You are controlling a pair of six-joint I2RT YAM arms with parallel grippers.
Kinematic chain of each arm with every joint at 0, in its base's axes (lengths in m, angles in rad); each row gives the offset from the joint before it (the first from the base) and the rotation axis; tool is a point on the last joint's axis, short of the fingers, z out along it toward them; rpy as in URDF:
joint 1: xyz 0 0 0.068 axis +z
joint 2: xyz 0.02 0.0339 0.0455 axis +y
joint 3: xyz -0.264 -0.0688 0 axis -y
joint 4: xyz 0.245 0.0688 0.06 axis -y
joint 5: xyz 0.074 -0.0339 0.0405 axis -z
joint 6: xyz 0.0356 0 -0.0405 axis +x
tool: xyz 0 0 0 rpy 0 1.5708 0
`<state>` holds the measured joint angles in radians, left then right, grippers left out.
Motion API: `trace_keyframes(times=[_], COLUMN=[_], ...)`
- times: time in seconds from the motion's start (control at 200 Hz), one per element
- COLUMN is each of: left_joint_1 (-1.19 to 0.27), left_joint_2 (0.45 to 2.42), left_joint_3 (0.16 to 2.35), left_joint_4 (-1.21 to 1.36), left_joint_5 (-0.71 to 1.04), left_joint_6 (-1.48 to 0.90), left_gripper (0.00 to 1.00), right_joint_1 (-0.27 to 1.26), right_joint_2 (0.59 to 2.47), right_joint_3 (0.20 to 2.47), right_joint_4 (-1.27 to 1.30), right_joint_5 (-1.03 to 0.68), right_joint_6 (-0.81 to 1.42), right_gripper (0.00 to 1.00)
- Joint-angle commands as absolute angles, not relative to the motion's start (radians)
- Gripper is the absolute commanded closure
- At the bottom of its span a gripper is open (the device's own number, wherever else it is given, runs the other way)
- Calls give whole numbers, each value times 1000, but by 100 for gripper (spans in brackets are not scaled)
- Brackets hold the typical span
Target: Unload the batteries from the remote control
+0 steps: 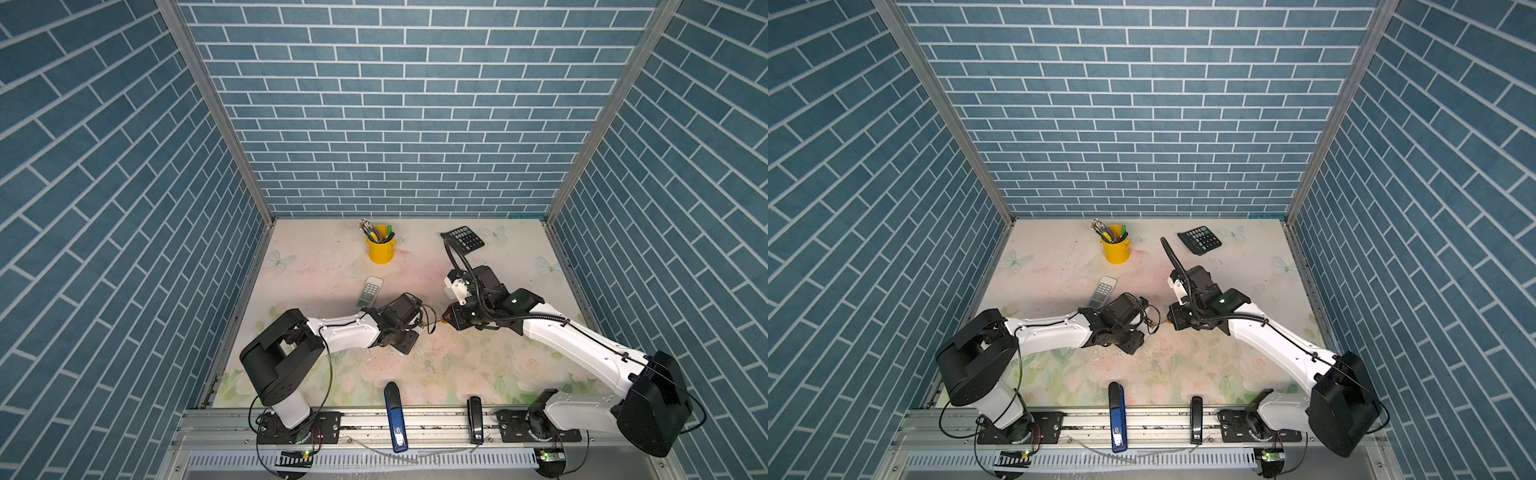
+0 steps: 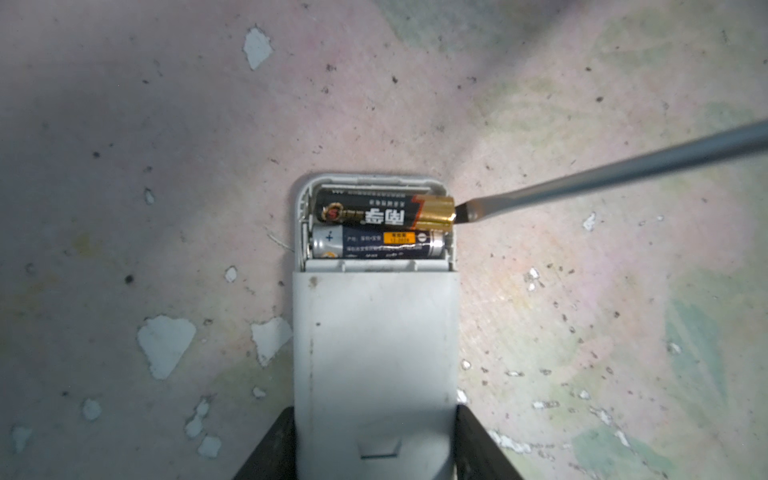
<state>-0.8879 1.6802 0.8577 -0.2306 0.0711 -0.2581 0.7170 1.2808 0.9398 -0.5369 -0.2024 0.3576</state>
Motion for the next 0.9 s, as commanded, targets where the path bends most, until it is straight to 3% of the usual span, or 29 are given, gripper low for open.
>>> trace_keyframes(times=[0.0, 0.605, 0.895], left_joint_1=[-913, -913, -911], left_joint_2=[1776, 1782, 1780], left_joint_3=[789, 793, 800], left_joint_4=[-322, -304, -307], left_joint_5=[174, 182, 180], left_joint_6=[-267, -268, -266], left_gripper=[66, 66, 66], right_joint_1=[714, 660, 656], right_joint_2=[1293, 1251, 1253], right_joint_3=[994, 994, 1023], right_joint_4=[-487, -355, -432], right_joint_5=[-202, -184, -187], right_joint_6=[326, 364, 353], right_gripper=[100, 100, 100])
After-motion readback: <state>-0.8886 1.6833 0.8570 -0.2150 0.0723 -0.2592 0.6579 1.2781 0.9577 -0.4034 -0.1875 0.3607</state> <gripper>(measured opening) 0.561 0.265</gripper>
